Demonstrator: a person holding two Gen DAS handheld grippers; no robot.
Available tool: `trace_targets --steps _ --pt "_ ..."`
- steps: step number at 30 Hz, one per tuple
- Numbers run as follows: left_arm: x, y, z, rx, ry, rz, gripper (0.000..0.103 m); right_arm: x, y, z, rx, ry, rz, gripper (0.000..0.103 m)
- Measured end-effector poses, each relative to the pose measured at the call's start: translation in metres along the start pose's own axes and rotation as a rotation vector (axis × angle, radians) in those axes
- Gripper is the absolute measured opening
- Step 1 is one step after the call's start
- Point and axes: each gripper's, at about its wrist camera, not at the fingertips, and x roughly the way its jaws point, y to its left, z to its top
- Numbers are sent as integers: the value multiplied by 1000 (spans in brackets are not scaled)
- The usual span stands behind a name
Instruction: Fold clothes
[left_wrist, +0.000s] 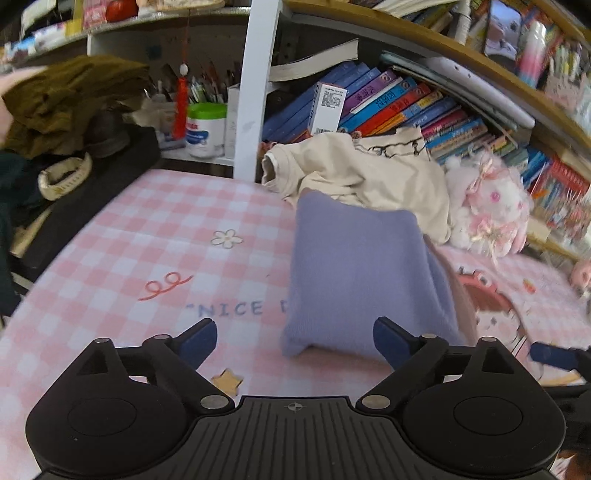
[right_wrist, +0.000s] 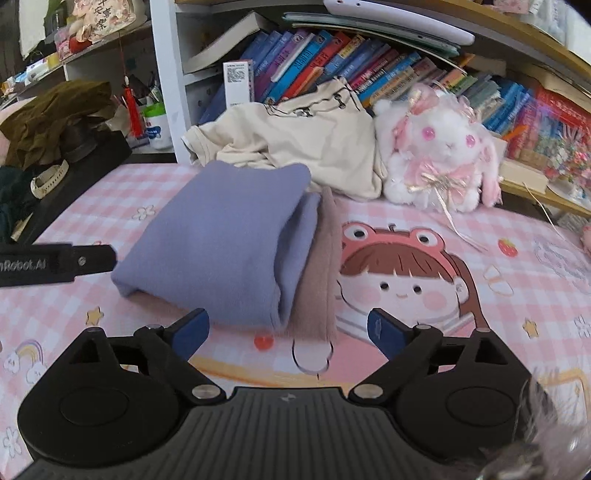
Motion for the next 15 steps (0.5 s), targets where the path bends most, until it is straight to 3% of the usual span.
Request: trace_targets --steps 4,15 --pt "-12 -9 -15 50 4 34 98 -8 0 -13 14 8 -9 94" --pt "-18 -22 -25 77 1 38 99 -17 -2 -22 30 -1 -4 95"
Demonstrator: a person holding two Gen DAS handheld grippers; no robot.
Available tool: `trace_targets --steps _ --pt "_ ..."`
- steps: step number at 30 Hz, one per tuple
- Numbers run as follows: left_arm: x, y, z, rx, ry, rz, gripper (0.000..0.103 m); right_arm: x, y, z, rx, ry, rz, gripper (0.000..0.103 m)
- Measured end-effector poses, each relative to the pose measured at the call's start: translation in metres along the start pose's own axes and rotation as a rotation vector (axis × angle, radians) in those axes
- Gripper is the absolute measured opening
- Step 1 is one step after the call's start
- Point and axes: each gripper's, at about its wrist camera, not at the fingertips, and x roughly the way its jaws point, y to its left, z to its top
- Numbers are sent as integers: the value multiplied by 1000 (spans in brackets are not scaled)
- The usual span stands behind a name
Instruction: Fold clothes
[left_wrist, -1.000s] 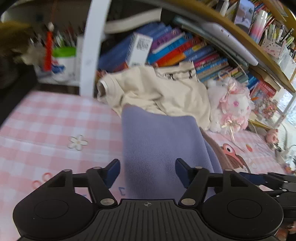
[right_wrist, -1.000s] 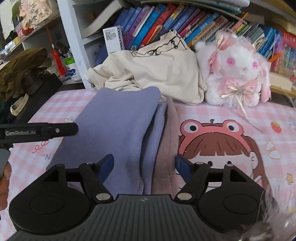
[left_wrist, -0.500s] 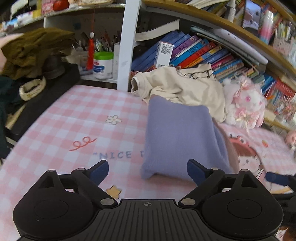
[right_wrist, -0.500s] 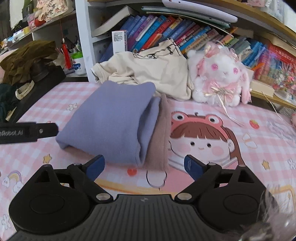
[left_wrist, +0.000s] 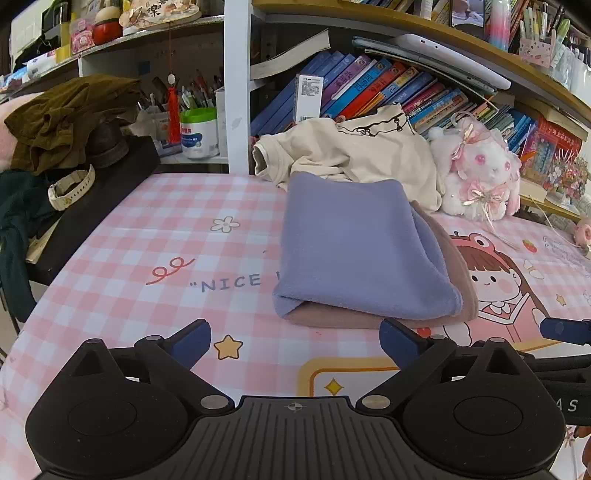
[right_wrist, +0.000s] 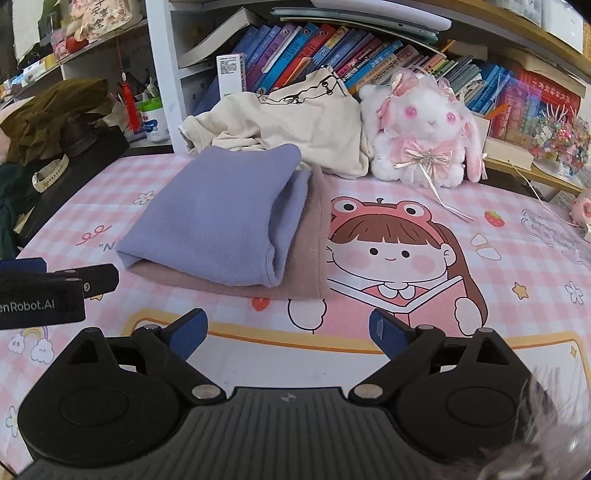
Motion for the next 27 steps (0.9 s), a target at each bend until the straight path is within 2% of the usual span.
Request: trace_targets --steps 27 --pt "3 -7 -3 27 11 17 99 7 3 0 9 28 -16 96"
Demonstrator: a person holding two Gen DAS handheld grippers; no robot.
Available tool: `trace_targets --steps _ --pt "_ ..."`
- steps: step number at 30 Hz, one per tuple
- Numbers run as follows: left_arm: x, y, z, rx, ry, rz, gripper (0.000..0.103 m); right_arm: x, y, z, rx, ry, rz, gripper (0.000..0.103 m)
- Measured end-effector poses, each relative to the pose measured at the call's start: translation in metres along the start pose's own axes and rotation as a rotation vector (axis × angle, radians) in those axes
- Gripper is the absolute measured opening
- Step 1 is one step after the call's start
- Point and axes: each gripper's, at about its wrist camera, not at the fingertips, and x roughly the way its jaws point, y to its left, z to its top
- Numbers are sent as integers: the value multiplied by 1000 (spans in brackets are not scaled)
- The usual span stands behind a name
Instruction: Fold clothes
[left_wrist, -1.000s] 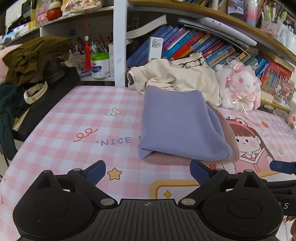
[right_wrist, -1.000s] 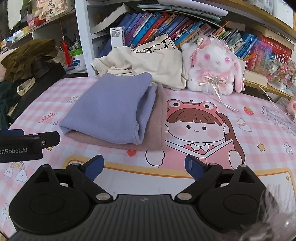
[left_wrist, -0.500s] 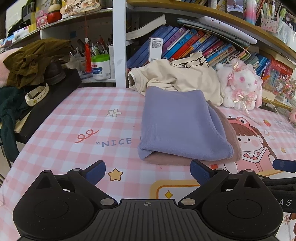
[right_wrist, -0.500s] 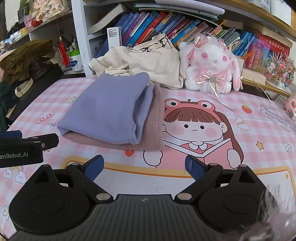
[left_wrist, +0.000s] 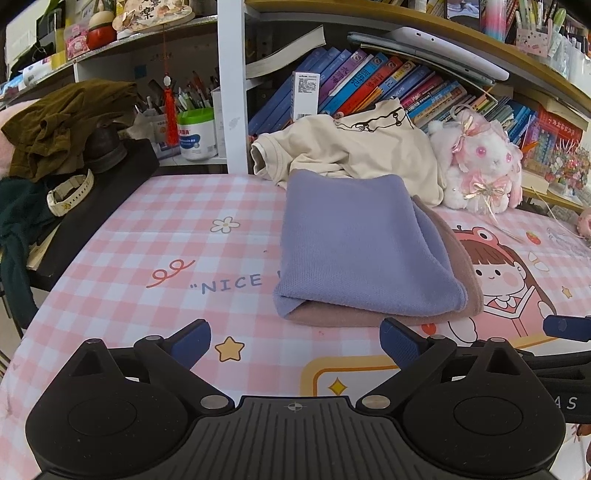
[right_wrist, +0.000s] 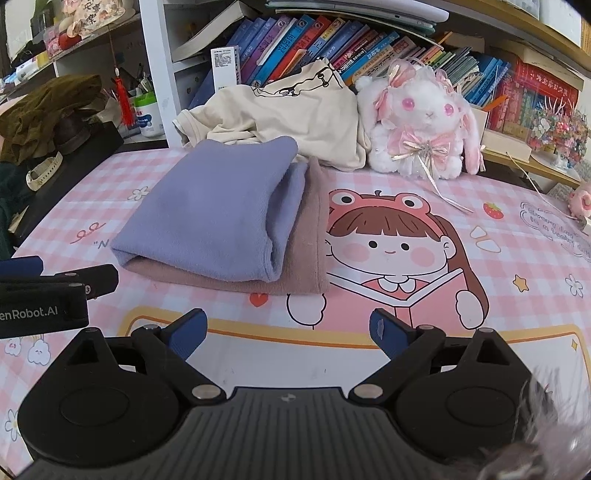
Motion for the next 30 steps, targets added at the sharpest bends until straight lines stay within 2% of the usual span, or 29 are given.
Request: trace_targets --steps 30 --pt "9 0 2 12 21 16 99 10 0 1 10 16 -2 96"
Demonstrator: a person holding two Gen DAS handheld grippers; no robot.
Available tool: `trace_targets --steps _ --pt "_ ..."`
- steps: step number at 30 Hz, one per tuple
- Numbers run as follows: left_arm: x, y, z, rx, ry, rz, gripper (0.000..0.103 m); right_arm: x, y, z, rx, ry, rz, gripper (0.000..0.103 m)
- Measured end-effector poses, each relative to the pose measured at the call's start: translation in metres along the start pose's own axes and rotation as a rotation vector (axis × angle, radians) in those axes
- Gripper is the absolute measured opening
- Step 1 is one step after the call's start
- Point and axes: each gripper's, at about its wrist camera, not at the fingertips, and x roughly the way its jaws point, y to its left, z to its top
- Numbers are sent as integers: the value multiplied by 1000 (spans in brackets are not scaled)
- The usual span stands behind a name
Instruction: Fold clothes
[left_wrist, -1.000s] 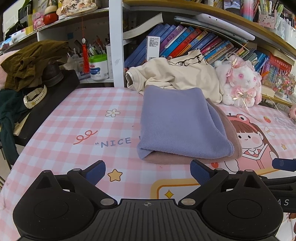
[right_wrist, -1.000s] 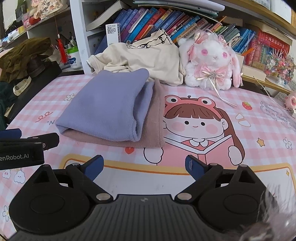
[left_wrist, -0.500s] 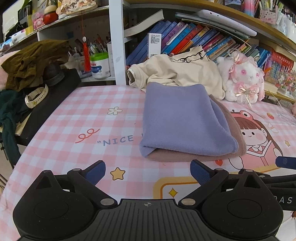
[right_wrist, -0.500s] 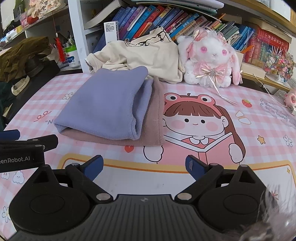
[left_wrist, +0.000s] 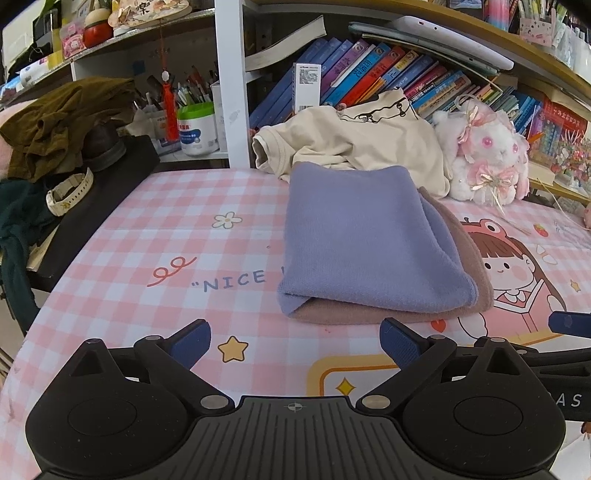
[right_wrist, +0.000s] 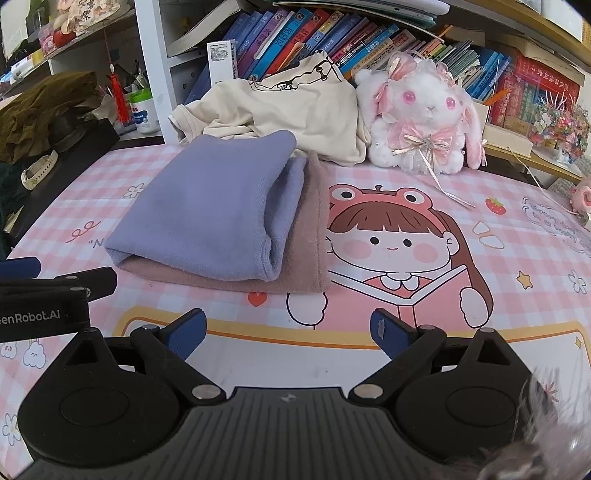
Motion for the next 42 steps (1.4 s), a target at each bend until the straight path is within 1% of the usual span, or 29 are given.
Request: trace_targets --steps 24,36,42 --pt "4 -2 0 14 12 13 99 4 0 0 4 12 4 96" --pt "3 -2 0 5 15 4 99 5 2 -1 1 16 4 97" --pt "3 -3 -1 22 12 9 99 5 3 -3 -4 21 7 97"
